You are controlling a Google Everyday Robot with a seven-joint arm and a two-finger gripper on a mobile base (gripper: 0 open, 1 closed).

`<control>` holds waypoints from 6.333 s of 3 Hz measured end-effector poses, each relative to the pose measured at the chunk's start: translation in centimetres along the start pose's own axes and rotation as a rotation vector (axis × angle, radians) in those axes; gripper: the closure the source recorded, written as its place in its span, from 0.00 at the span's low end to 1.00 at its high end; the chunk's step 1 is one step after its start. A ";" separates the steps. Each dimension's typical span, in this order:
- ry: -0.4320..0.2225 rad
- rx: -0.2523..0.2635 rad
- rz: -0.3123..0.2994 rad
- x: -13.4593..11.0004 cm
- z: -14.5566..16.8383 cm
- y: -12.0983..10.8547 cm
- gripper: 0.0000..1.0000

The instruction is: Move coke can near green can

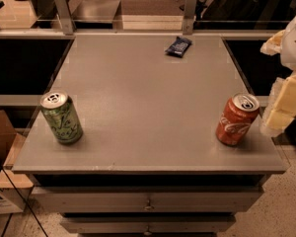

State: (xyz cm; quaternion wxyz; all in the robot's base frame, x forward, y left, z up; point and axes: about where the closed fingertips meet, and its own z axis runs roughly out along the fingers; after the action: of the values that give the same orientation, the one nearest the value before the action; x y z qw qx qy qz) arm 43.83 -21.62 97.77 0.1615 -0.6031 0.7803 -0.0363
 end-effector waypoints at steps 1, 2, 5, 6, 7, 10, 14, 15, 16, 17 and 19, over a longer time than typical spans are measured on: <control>0.000 0.000 0.000 0.0 0.0 0.0 0.00; -0.067 -0.012 -0.003 -0.2 0.8 -0.1 0.00; -0.242 -0.051 0.084 0.3 8.4 -2.5 0.18; -0.258 -0.069 0.063 -0.4 9.2 -2.4 0.41; -0.287 -0.079 0.035 -1.6 9.0 -2.0 0.64; -0.422 -0.072 -0.093 -8.5 3.4 -1.5 1.00; -0.525 -0.197 -0.260 -20.0 7.4 1.3 1.00; -0.534 -0.275 -0.314 -23.8 9.9 3.0 0.85; -0.526 -0.341 -0.370 -27.0 12.0 5.0 0.61; -0.512 -0.380 -0.407 -28.9 13.4 6.3 0.38; -0.522 -0.322 -0.464 -30.7 11.9 7.6 0.00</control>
Offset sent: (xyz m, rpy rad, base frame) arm 0.0120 0.0056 -0.0247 0.1863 0.0018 0.0660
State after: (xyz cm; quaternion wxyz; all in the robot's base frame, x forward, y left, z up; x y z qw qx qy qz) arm 47.10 11.35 91.05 0.2455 -0.7701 0.5517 0.2057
